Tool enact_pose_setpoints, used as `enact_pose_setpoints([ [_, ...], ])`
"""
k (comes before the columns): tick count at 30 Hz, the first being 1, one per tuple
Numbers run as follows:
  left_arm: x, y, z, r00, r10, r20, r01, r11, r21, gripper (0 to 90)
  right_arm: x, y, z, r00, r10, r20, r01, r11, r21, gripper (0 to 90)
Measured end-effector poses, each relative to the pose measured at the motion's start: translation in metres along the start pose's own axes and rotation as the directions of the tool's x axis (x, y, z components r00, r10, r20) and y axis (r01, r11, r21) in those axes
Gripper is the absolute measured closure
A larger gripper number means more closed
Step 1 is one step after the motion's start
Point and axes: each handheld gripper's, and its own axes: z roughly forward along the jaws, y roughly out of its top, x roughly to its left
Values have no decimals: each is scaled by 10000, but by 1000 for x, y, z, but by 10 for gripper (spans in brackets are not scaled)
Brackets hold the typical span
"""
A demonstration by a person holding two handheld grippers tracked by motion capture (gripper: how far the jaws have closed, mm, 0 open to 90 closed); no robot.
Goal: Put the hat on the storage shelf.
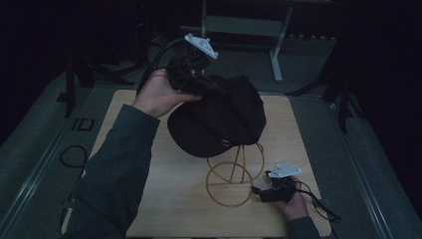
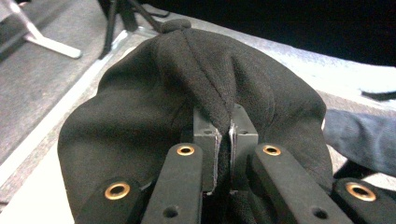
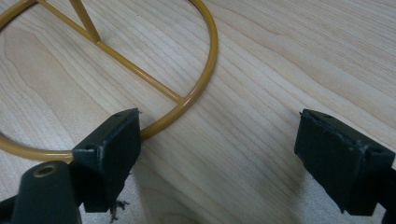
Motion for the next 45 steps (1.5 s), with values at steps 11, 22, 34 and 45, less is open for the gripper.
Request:
enact_pose_setpoints([
  [11, -30, 5, 29, 9928, 1039, 597, -1084, 9910, 782, 847, 0, 0, 0, 10000, -15, -13, 15, 10000, 6, 141],
  [22, -35, -24, 59, 9896, 953, 1076, -1114, 9815, 1559, 841, 0, 0, 0, 10000, -50, 32, 50, 10000, -4, 141],
  [34, -41, -37, 82, 9850, 1048, 1369, -1291, 9745, 1835, 779, 0, 0, 0, 10000, -71, 53, 71, 10000, -10, 141],
  [45, -32, -50, 86, 9967, 592, 548, -683, 9808, 1829, 410, 0, 0, 0, 10000, -49, 37, 49, 10000, -19, 141],
])
